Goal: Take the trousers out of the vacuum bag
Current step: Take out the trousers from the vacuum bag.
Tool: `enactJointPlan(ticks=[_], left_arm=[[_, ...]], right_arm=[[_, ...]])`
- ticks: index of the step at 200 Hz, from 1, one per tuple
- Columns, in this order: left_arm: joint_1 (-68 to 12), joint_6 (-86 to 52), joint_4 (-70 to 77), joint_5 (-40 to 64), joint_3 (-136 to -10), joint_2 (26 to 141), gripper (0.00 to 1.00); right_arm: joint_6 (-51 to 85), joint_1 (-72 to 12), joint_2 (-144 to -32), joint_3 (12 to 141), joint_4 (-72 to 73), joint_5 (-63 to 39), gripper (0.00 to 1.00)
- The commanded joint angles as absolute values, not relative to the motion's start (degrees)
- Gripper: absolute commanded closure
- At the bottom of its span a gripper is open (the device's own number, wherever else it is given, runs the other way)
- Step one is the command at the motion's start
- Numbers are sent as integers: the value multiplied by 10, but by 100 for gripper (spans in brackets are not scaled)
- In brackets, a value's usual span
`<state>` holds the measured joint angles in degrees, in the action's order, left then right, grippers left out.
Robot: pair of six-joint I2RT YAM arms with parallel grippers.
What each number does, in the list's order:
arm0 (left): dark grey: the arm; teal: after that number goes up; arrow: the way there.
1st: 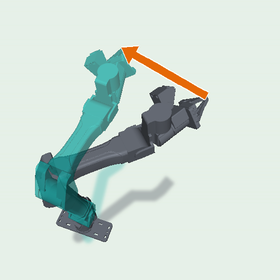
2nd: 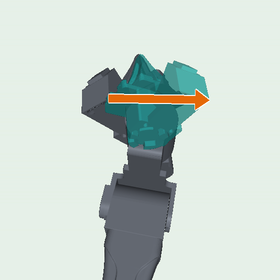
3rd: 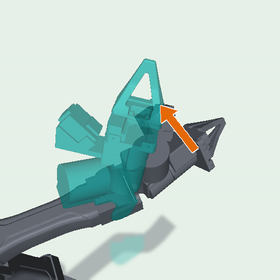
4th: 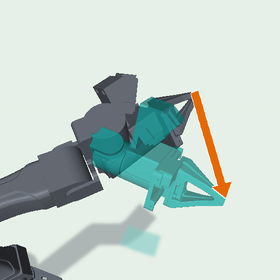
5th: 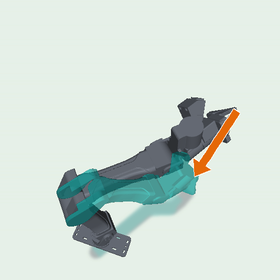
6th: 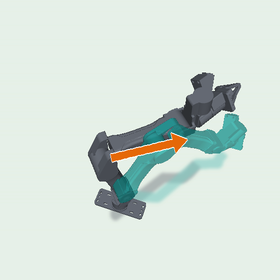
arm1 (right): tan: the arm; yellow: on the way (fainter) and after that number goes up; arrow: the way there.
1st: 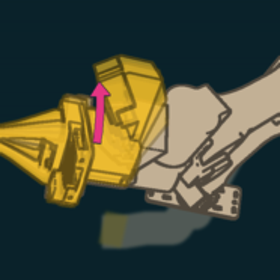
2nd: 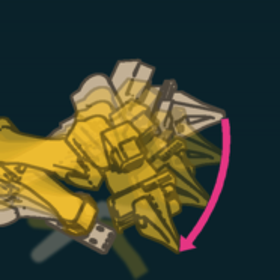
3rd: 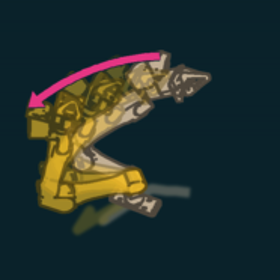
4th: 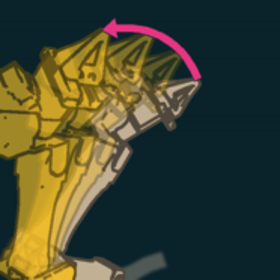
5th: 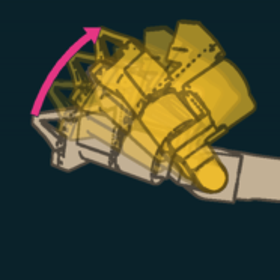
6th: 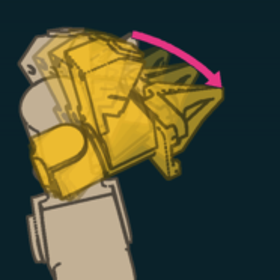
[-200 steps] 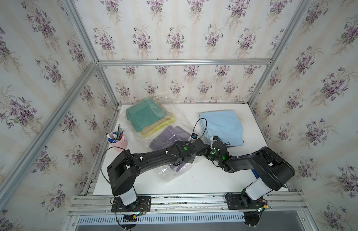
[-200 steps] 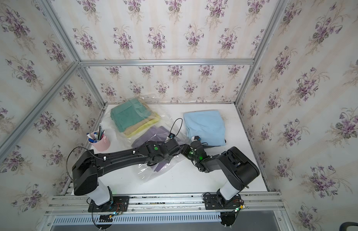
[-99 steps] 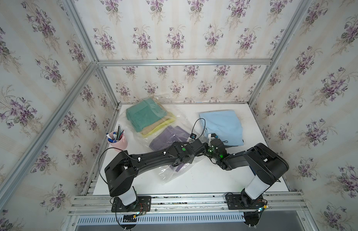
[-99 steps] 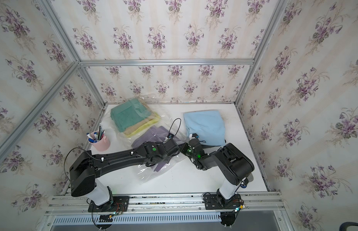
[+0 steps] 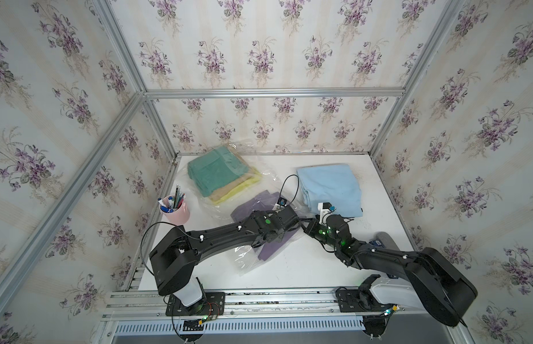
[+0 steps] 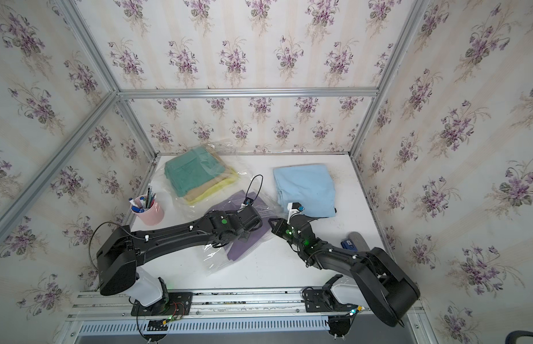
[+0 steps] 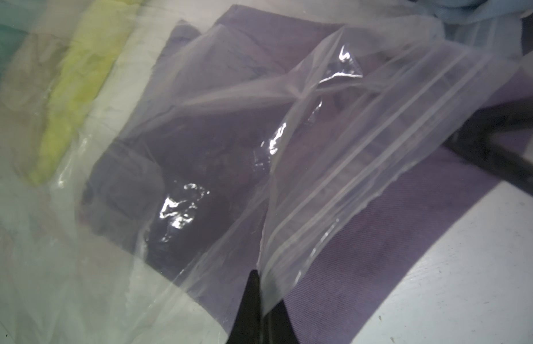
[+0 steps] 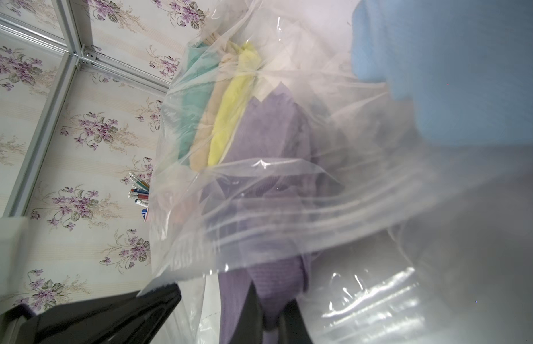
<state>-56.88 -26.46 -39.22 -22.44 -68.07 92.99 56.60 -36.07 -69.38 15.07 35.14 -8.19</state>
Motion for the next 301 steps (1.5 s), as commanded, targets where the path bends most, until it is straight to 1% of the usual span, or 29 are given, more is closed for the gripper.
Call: enactJointPlan(ticks=[1, 38, 77, 92, 98, 110, 124, 140, 162, 220, 238, 259, 301], left_arm=[[-568, -266, -398, -227, -680, 926, 100], [-565, -262, -397, -232, -679, 924, 100], [-563, -264, -392, -231, -669, 920, 100], [-563, -265, -391, -227, -667, 921, 100], [-564, -265, -391, -227, -666, 921, 100], [-563, -265, -391, -227, -665, 919, 100], [-563, -265, -391, -227, -663, 917, 100], [-564, -265, -390, -227, -662, 915, 100], [-563, -267, -390, -226, -659, 914, 100], [-564, -271, -389, -223, -654, 915, 100], [-563, -271, -390, -223, -655, 915, 100], [-563, -272, -390, -227, -651, 912, 100], [-563, -272, -386, -226, -648, 914, 100]], right_arm=[[571, -369, -638, 130, 286, -63, 100], [576, -372, -524, 106, 157, -41, 100], [584, -372, -476, 85, 99, -43, 99], [581, -372, -477, 84, 93, -36, 94], [580, -372, -480, 84, 97, -37, 88], [580, -372, -491, 83, 114, -40, 74], [575, -372, -513, 83, 138, -46, 62], [570, -372, -543, 84, 172, -60, 50], [560, -372, -590, 83, 222, -76, 38], [557, -372, -672, 80, 291, -71, 25], [571, -372, -678, 77, 281, -58, 24], [585, -372, -649, 65, 239, -36, 22], [592, -372, -543, 58, 116, -20, 19]])
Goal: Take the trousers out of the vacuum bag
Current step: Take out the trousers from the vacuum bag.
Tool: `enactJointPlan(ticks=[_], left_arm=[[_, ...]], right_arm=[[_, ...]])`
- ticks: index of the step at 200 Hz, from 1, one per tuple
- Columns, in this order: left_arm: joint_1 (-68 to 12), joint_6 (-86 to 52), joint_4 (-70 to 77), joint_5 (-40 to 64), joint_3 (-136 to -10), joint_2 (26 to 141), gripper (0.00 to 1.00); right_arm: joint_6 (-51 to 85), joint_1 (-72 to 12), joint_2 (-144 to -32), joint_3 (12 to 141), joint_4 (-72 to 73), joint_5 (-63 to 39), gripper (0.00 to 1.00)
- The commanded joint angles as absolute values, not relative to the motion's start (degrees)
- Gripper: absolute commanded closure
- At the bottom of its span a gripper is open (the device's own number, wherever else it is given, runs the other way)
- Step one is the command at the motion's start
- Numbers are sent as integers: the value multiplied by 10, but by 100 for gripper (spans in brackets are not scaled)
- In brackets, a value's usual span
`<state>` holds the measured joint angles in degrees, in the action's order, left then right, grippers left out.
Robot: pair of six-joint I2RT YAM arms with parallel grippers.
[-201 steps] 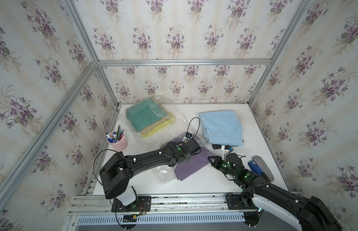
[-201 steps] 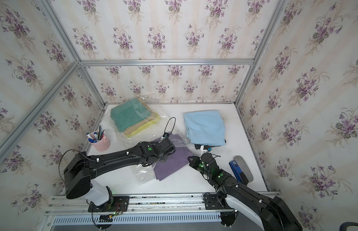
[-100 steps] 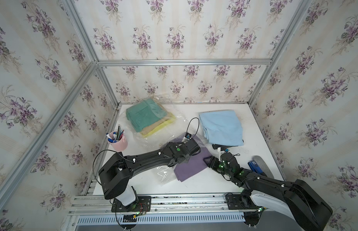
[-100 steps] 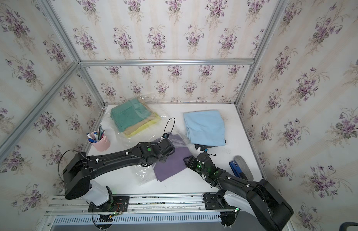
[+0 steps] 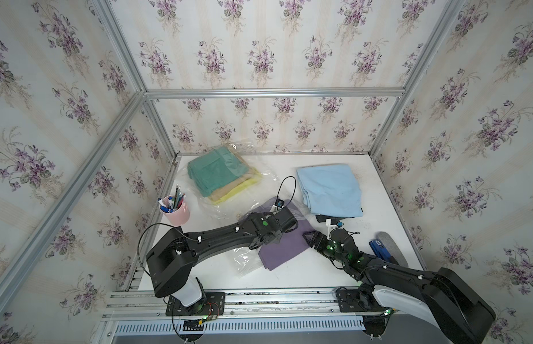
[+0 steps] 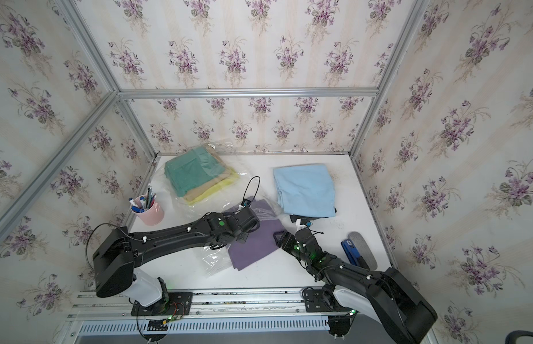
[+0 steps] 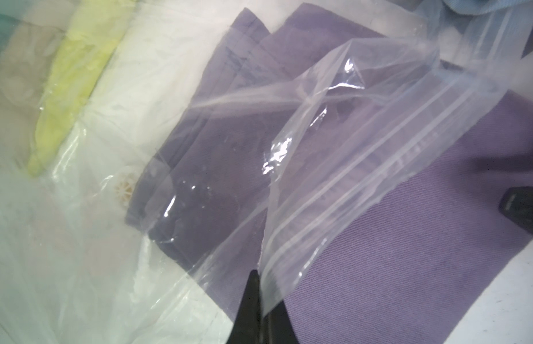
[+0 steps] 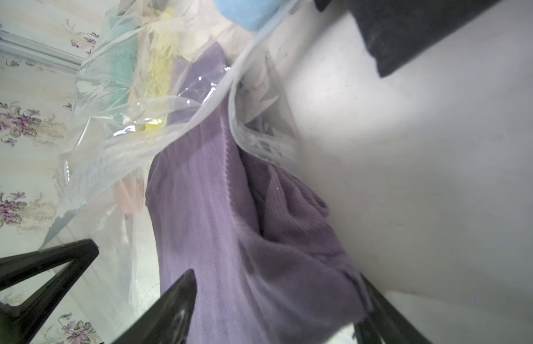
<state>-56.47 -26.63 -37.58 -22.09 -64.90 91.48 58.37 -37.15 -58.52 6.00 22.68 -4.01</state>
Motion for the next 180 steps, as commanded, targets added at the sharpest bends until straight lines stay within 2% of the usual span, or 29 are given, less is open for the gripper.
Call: enactJointPlan(ticks=[1, 46, 66, 94, 154, 168, 180], left_arm=[[-563, -272, -386, -225, -648, 915, 100], [-563, -276, -383, -224, -646, 913, 100], [-564, -277, -382, -223, -643, 912, 100], [-563, -280, -384, -221, -642, 911, 100], [-564, -281, -389, -224, -641, 903, 100], [-563, -281, -393, -226, -639, 901, 100], [-564, -280, -395, -228, -638, 895, 100]], right_arm=[[592, -372, -541, 57, 114, -21, 19], [625, -372, -517, 36, 132, -70, 10], [637, -372, -544, 26, 187, -84, 6], [648, -372, -619, 25, 280, -105, 5], [635, -372, -725, 39, 395, -91, 15], [623, -372, -724, 49, 388, -88, 25], [616, -372, -716, 55, 377, -88, 39]])
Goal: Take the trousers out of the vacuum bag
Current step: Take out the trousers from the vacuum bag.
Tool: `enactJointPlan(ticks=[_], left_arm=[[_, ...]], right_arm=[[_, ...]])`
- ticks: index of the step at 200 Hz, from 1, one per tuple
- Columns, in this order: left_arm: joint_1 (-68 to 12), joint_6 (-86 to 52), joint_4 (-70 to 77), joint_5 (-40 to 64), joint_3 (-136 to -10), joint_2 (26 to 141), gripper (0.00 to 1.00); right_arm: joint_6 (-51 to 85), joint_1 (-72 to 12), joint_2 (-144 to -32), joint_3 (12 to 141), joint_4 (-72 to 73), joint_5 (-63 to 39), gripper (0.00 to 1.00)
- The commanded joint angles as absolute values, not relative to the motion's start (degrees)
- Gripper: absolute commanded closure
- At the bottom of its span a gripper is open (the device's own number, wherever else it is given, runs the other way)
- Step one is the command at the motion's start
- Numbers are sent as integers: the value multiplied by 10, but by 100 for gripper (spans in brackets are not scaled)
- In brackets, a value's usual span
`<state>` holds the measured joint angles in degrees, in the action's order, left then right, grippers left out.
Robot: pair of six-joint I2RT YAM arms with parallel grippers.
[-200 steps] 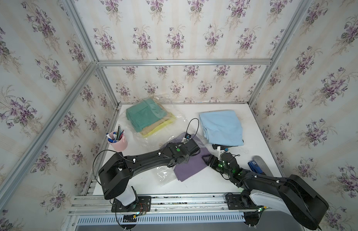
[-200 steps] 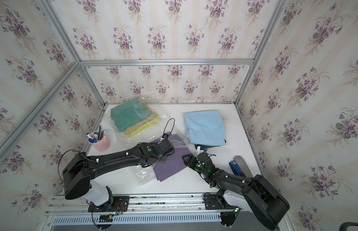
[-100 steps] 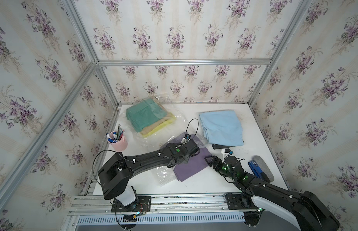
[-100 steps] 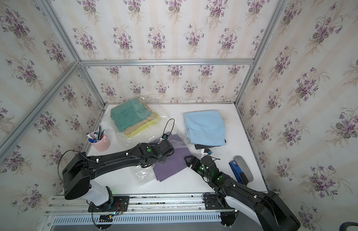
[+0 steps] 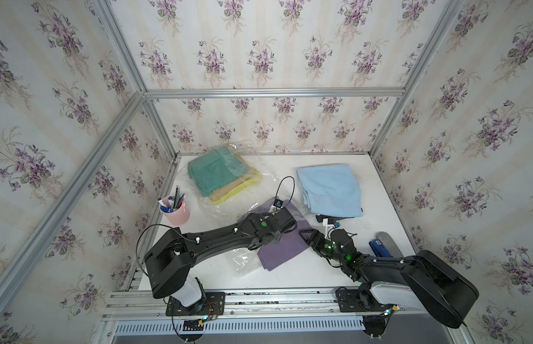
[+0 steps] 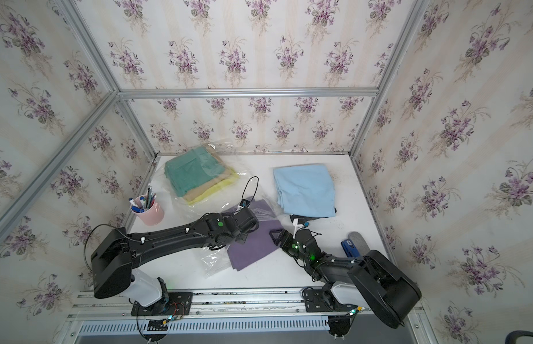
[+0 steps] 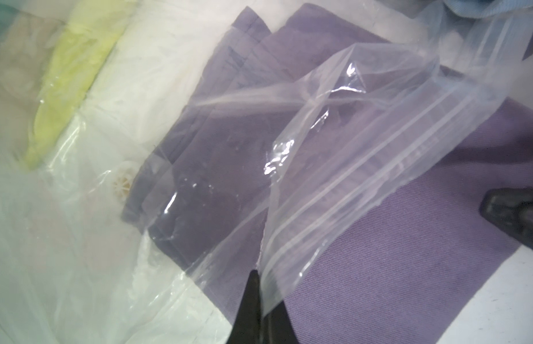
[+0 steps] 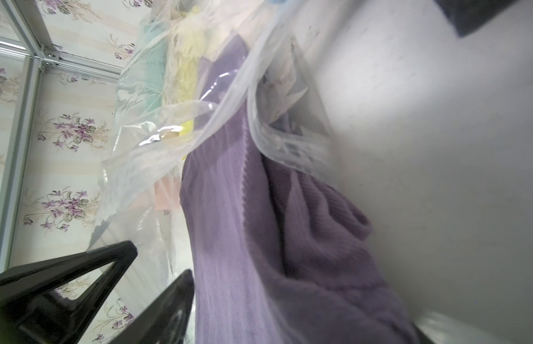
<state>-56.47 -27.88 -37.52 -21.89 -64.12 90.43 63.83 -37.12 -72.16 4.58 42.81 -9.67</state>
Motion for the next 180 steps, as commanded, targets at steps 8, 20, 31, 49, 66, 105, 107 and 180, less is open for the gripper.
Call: enactJointPlan(ticks=[8, 20, 31, 49, 66, 105, 107, 180], left_arm=[[-564, -279, -393, -223, -636, 890, 100], [-564, -269, -384, -213, -629, 876, 100], [-565, -262, -377, -206, -624, 863, 98], [-571, -250, -372, -193, -618, 843, 85], [-587, -234, -371, -186, -619, 825, 59], [-663, -215, -396, -209, -636, 788, 20], [-667, -215, -397, -211, -637, 787, 19], [-789, -276, -404, -261, -648, 851, 0]], right_arm=[[615, -372, -707, 57, 369, -88, 51], [612, -372, -687, 61, 348, -88, 65], [610, -372, -662, 65, 323, -88, 77], [606, -372, -622, 79, 267, -88, 88], [602, -372, -583, 92, 216, -90, 97], [597, -372, -515, 121, 122, -96, 100], [598, -372, -512, 122, 118, -97, 100], [597, -371, -474, 180, 31, -109, 100]])
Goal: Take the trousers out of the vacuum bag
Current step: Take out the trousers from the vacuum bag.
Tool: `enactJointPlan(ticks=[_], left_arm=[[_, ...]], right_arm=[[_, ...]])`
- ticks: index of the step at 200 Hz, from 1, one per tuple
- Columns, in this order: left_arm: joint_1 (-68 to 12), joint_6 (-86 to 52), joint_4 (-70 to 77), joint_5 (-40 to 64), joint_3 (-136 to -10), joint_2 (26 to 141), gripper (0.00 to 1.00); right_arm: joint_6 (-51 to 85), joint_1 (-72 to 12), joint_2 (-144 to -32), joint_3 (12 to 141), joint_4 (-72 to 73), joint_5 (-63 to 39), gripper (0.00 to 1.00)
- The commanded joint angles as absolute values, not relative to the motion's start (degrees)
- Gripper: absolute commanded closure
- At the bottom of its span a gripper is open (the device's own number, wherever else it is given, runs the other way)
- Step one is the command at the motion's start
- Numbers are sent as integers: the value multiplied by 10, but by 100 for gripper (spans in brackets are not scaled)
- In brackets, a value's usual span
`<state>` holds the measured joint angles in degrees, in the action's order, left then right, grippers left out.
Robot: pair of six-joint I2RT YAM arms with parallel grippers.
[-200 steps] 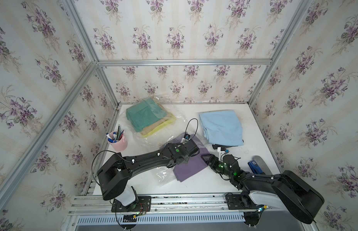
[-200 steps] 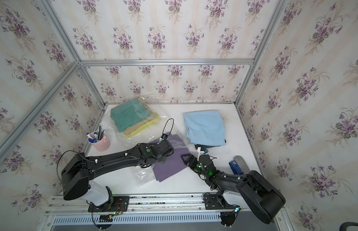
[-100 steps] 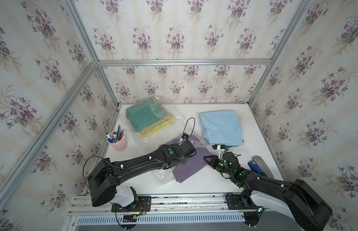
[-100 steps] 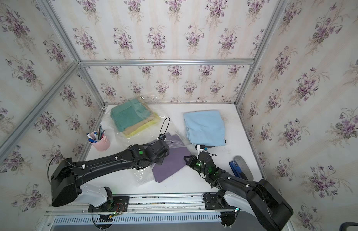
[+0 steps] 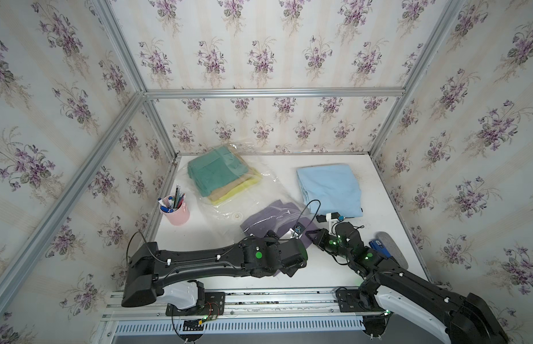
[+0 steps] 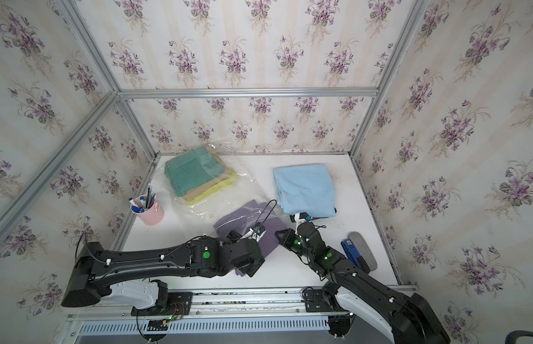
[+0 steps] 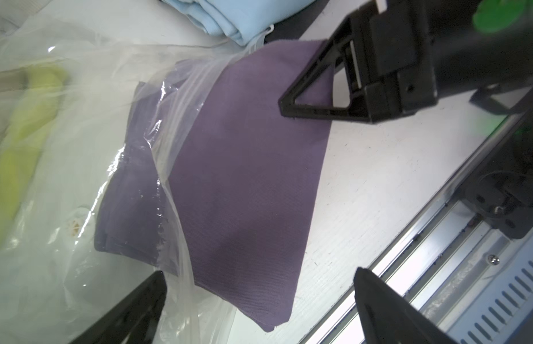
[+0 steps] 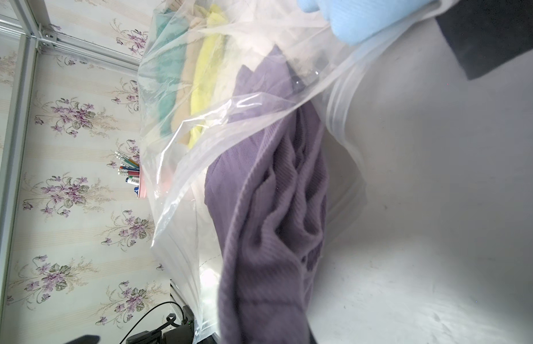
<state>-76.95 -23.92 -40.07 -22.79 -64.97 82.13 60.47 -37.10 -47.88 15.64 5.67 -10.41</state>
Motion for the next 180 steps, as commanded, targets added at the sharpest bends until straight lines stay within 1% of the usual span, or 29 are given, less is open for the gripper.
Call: enactJointPlan(ticks=[1, 43, 91, 145, 152, 156, 174, 180], left_arm=[[-791, -277, -403, -262, -647, 851, 0], [-805, -313, -372, -278, -639, 918, 0], [-807, -371, -342, -286, -615, 975, 0], [-808, -435, -386, -334, -605, 1019, 2], [-808, -440, -390, -335, -605, 1024, 4], [-808, -442, -391, -335, -605, 1026, 7], [-808, -445, -389, -329, -602, 1031, 28], [-808, -445, -389, -328, -600, 1031, 33]], right_arm=[[597, -371, -474, 183, 29, -109, 100], [584, -371, -471, 219, -4, -110, 100], [585, -368, -466, 221, -8, -110, 100], [583, -359, -465, 217, -9, -116, 100], [583, -359, -465, 215, -8, -117, 100], [583, -359, -465, 215, -8, -117, 100], [584, -357, -465, 210, -6, -118, 100], [584, -357, -465, 208, -5, -118, 100]])
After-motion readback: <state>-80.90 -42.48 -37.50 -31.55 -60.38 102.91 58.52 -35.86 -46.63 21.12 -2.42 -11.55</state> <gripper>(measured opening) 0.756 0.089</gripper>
